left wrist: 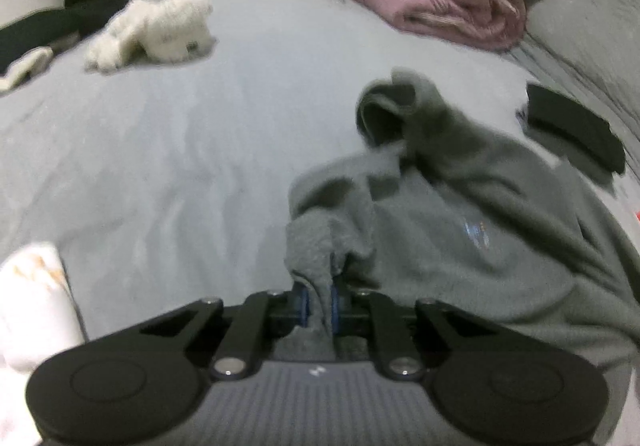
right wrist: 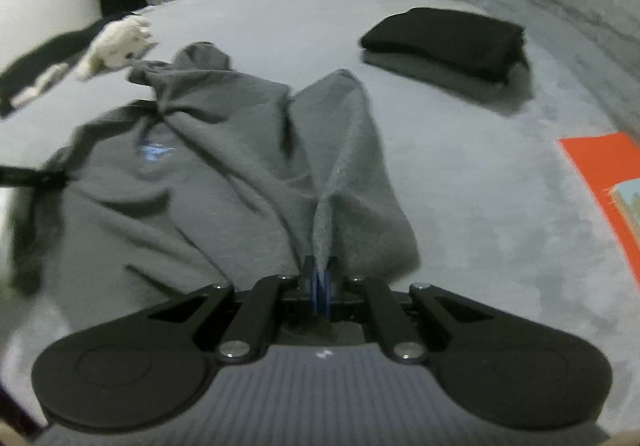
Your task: Fold clothes
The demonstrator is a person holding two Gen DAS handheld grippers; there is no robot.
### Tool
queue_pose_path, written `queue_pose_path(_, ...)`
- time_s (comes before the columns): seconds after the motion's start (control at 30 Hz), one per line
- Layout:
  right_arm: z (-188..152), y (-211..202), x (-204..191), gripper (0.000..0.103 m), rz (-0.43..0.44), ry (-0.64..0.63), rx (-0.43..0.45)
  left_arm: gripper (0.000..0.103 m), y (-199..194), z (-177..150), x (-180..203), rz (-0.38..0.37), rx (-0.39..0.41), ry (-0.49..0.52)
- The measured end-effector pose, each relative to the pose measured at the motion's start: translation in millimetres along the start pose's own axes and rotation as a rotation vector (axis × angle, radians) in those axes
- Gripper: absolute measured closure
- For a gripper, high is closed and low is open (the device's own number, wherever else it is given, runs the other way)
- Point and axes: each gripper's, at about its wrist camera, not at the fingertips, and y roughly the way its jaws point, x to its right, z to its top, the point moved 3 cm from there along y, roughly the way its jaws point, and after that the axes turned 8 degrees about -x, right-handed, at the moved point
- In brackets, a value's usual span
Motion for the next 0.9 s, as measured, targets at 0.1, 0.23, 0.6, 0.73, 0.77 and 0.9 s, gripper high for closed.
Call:
queue_pose_path(0.1,1,-1,-13,0.099,0.073,-0.013,-0.02,0.093,-5,16,-4,0.055,0.066,-0.004)
queue_pose_path(0.23,2,-2,-36,0.099,0.141,-0.062,-0.037,0.093,-13,38,-16,0.119,0.151,-0.04)
queue_pose_path(0.6,14,10,-111,0.099,0.397,-0.14,-0.095,0.093,-35,72,-51,0.281,0.403,-0.161)
queue_pose_path(0.73,15,19,-145,0.098,0.432,-0.195,-0.122,0.093,-29,75,-60,0.288,0.411,-0.163)
queue_pose_path(0.77,14,21,-152,0.098,0.439,-0.203,-0.129,0.093,-26,75,-63,0.278,0.409,-0.172)
queue_pose_path(0.9,13,25,-176,0.098,0.464,-0.235,-0.147,0.093,-21,76,-64,0.243,0.422,-0.185)
